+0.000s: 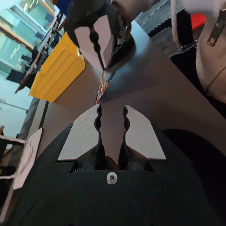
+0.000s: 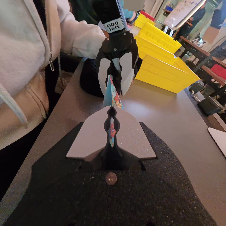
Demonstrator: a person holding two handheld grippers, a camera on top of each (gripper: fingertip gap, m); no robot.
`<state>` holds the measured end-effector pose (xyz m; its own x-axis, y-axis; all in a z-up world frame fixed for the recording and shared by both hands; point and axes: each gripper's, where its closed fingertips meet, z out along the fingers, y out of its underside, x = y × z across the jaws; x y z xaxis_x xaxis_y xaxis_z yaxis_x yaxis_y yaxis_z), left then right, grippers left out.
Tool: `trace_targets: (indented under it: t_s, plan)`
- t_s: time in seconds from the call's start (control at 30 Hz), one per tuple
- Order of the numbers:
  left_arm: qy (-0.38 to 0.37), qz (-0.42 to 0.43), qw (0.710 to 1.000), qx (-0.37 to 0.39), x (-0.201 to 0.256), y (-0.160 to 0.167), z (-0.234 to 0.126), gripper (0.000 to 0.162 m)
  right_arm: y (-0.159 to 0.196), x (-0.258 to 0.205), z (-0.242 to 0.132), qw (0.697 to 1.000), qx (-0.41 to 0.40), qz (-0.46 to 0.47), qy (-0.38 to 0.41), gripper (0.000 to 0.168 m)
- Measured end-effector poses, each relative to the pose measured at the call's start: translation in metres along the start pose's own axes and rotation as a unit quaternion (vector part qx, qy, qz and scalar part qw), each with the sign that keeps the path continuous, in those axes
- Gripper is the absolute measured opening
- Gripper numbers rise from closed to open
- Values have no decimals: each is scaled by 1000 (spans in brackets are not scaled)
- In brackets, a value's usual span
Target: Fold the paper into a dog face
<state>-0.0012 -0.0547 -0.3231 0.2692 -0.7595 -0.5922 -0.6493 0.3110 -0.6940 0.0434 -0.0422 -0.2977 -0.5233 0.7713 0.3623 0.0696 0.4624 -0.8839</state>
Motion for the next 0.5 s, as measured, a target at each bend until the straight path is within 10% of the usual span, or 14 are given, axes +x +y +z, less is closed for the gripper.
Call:
trace_targets:
  t_s: [0.33,0.5]
  plan:
    - [71,63,995,7,14,-9,36,0,16,-20,0,996,-14,-58,-62,0]
    - [61,16,993,-97,11,3,48,0,23,-14,-9,997,-67,-20,12,41]
